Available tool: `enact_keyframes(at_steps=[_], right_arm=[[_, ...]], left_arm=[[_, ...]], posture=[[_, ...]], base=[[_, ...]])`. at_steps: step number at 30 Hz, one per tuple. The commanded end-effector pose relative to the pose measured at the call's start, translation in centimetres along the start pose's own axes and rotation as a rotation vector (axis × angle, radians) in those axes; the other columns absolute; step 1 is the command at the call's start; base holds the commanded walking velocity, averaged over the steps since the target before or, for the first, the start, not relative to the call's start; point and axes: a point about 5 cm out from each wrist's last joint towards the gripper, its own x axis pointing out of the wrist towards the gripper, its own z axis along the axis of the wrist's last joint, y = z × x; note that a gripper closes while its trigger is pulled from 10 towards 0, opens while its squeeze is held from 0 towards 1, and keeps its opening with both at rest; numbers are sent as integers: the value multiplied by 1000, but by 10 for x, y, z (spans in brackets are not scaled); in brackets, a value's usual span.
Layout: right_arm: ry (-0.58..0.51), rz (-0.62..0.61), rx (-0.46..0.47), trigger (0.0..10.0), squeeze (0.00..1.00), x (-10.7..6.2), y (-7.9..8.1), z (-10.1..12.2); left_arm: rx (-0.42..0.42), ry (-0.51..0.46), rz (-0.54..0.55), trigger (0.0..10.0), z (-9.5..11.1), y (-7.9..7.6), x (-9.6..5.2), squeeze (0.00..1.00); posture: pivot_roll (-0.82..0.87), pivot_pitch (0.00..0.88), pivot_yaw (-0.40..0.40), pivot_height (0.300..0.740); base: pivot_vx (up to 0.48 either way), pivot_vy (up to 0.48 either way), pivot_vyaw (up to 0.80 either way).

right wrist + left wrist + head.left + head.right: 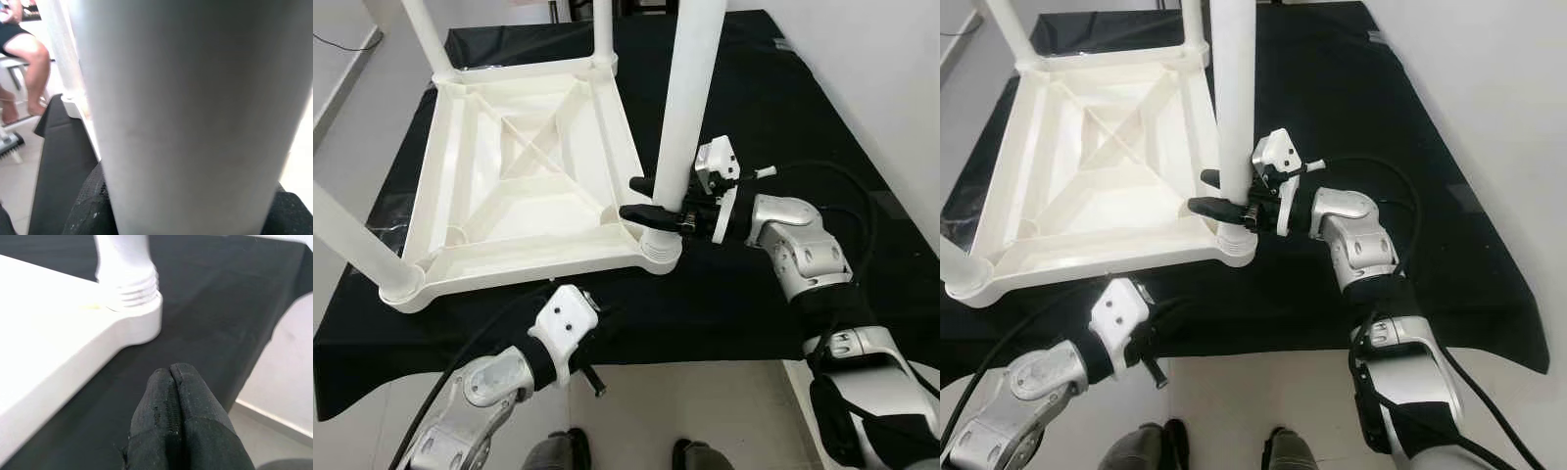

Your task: Building children table

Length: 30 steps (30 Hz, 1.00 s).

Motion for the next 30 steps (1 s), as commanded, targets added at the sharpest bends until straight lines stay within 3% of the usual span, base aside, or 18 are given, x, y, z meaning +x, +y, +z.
enact_keyframes(at_steps=[1, 4, 5, 6, 7, 9, 11, 16, 17, 18, 19, 20, 21, 22, 23, 28, 29, 30], right_arm=[[120, -70, 11, 0, 0, -12, 5, -25], [176, -138, 29, 0, 0, -16, 9, -35], [232, -252, 70, 0, 0, -17, 15, -46], [277, -507, 146, 0, 0, -17, 25, -60], [277, -507, 146, 0, 0, -17, 25, -60], [307, -702, 296, 0, 0, -10, 86, -71], [301, -674, 286, 0, 0, -6, 90, -71], [322, -670, 190, 0, 0, -6, 73, -74], [286, -667, 264, 4471, 0, -2, 72, -73], [286, -667, 264, 4471, 0, -2, 72, -73], [272, -680, 275, 10000, 0, -1, 70, -71], [247, -680, 287, 10000, 0, 1, 67, -68], [218, -668, 300, 10000, 796, 1, 65, -63], [218, -668, 300, 10000, 796, 1, 65, -63], [183, -629, 307, 10000, 1000, 2, 61, -59], [72, -418, 250, 10000, 1000, 5, 57, -37], [42, -330, 222, 10000, 831, 3, 55, -32], [25, -254, 195, 10000, 0, 0, 54, -28]], left_arm=[[-36, 9, 11, 10000, -7, 2, -3, 0], [-41, 10, 13, 10000, -8, 3, -4, 0], [-50, 11, 14, 10000, -9, 5, -5, 0], [-67, 10, 21, 10000, -10, 6, -7, 0], [-67, 10, 21, 10000, -10, 6, -7, 0], [-115, 18, 46, 10000, -13, 6, -13, 0], [-122, 23, 47, 10000, -15, 5, -14, 0], [-121, 30, 41, 10000, -19, 1, -14, 0], [-132, 26, 57, 10000, -20, 1, -14, 0], [-132, 26, 57, 10000, -20, 1, -14, 0], [-142, 22, 63, 10000, -21, 1, -13, 0], [-154, 18, 67, 10000, -21, 1, -13, 0], [-164, 14, 65, 10000, -22, 2, -11, 0], [-164, 14, 65, 10000, -22, 2, -11, 0], [-172, 10, 60, 10000, -23, 2, -10, 0], [-206, -4, 38, 10000, -25, 2, -7, 0], [-223, -10, 33, 10000, -25, 2, -6, 0], [-236, -16, 30, 10000, -25, 2, -5, 0]], posture=[[28, 144, 15, 740], [19, 137, 14, 740], [5, 134, 12, 740], [2, 136, 18, 740], [2, 136, 18, 740], [-18, 118, 53, 740], [-21, 112, 54, 740], [7, 96, 35, 740], [1, 86, 37, 740], [1, 86, 37, 740], [-1, 81, 36, 740], [-3, 78, 35, 740], [-2, 67, 38, 740], [-2, 67, 38, 740], [-3, 62, 39, 740], [-2, 48, 41, 740], [-3, 41, 37, 740], [-2, 39, 35, 740]], base=[[0, 0, 0], [0, 0, 0], [0, 0, 0], [0, 0, 0], [0, 0, 0], [0, 0, 0], [0, 0, 0], [0, 0, 0], [0, 0, 0], [0, 0, 0], [0, 0, 0], [0, 0, 0], [0, 0, 0], [0, 0, 0], [0, 0, 0], [0, 0, 0], [0, 0, 0], [0, 0, 0]])
